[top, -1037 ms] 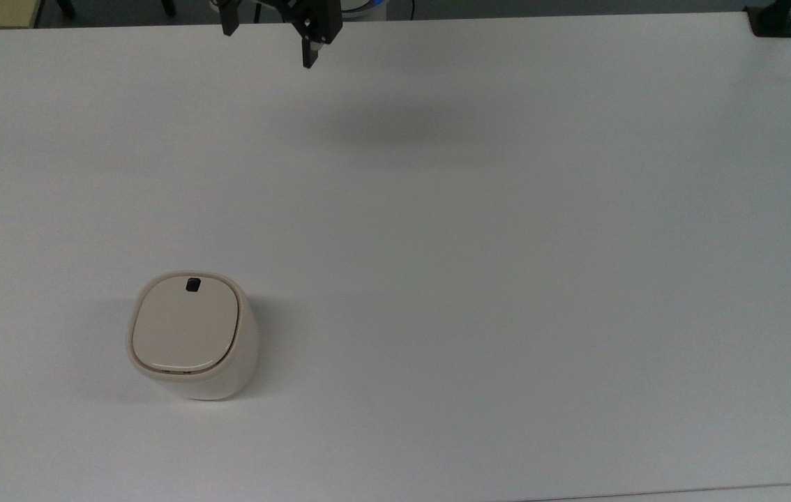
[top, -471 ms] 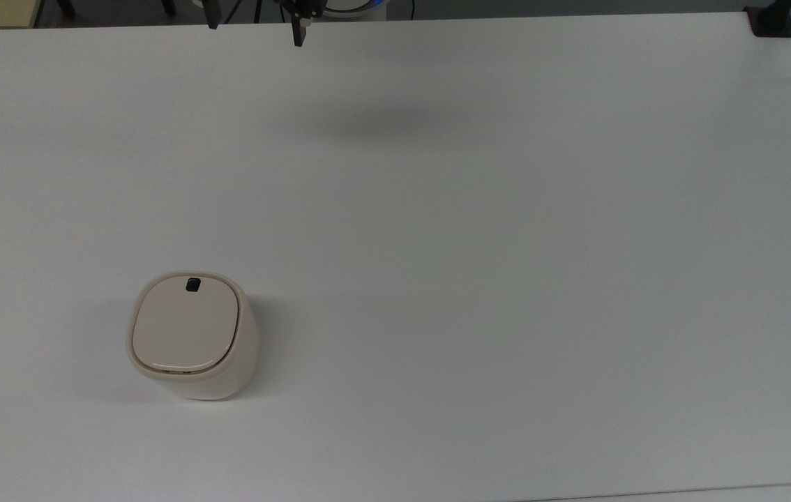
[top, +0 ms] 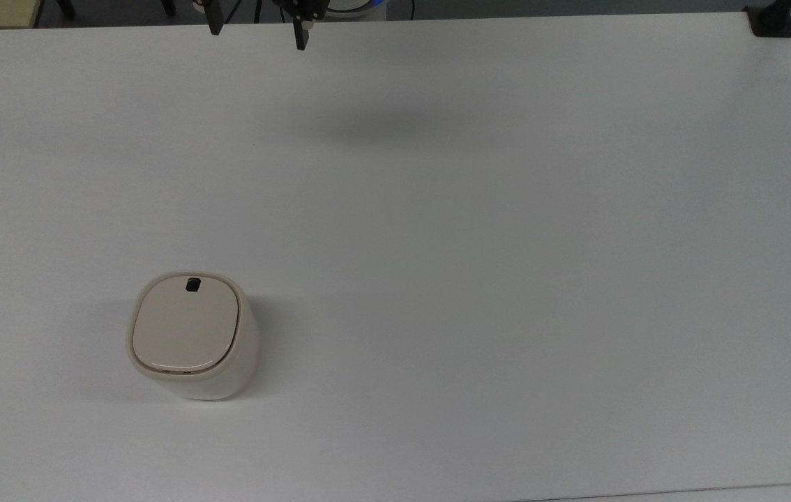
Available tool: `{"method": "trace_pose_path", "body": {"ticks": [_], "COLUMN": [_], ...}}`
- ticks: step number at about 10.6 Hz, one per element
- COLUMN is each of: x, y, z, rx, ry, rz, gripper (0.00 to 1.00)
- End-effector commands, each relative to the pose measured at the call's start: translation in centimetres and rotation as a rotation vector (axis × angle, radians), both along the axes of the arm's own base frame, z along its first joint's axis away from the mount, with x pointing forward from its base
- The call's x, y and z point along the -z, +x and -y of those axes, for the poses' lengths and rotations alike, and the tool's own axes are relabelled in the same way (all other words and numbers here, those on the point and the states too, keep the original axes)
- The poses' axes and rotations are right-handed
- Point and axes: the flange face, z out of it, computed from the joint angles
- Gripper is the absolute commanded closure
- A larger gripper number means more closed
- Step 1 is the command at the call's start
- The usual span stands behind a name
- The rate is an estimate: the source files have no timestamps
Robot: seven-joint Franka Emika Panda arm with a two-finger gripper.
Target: Close the trash bin
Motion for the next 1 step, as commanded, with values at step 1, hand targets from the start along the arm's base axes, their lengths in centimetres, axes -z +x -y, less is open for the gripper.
{"method": "trace_pose_path", "body": {"ticks": [1], "x": [0.11], "y": [-0.35], "z": [-0.22], "rx": [-0.013], "ry": [0.019], "rz": [0.012], "gripper": [0.0]}}
